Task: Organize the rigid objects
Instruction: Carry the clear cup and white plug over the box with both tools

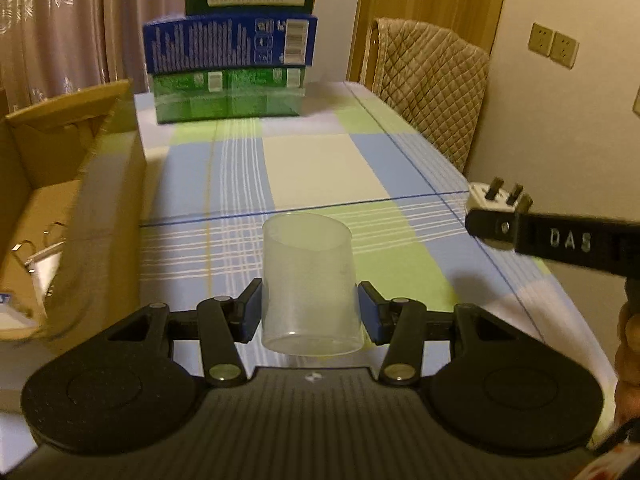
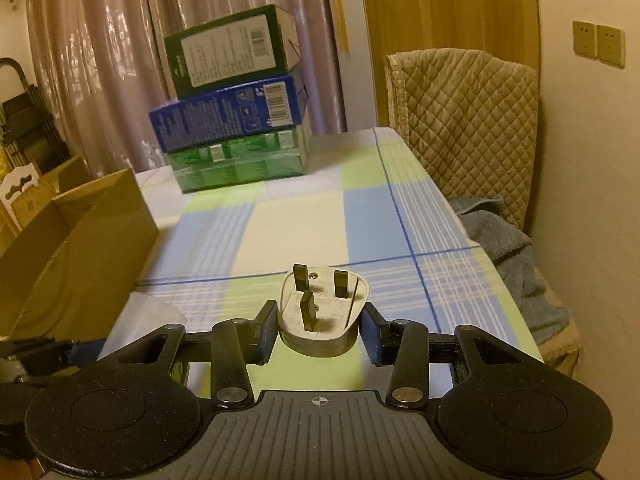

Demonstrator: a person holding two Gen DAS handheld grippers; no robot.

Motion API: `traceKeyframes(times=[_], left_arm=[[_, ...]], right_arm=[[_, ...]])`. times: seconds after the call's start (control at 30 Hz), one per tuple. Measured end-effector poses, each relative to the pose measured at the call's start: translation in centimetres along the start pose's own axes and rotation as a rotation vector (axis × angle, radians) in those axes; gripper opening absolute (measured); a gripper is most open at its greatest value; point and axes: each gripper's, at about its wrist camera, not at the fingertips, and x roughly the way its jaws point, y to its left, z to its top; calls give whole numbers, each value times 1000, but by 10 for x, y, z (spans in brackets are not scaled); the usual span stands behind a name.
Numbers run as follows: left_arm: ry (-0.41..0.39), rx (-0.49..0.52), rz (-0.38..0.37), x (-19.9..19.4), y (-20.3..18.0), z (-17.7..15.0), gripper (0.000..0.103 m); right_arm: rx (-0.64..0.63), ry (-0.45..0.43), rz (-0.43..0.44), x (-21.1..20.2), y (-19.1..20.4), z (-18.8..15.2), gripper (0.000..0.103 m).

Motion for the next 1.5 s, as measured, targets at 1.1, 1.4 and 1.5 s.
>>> traceKeyframes(times=[1.1,1.4,1.5], left_arm=[[-156,-104,88,-172,83,0,45],[-160,-159,158,-188,127,-4,45],[-159,-175,178,-193,141,-6,45]], right_arm=[[-142,-52,157,-97,138,-14,40],[-191,-35,209,-83,170,-15,40],[-203,-34,226,-79,181,-15,40]])
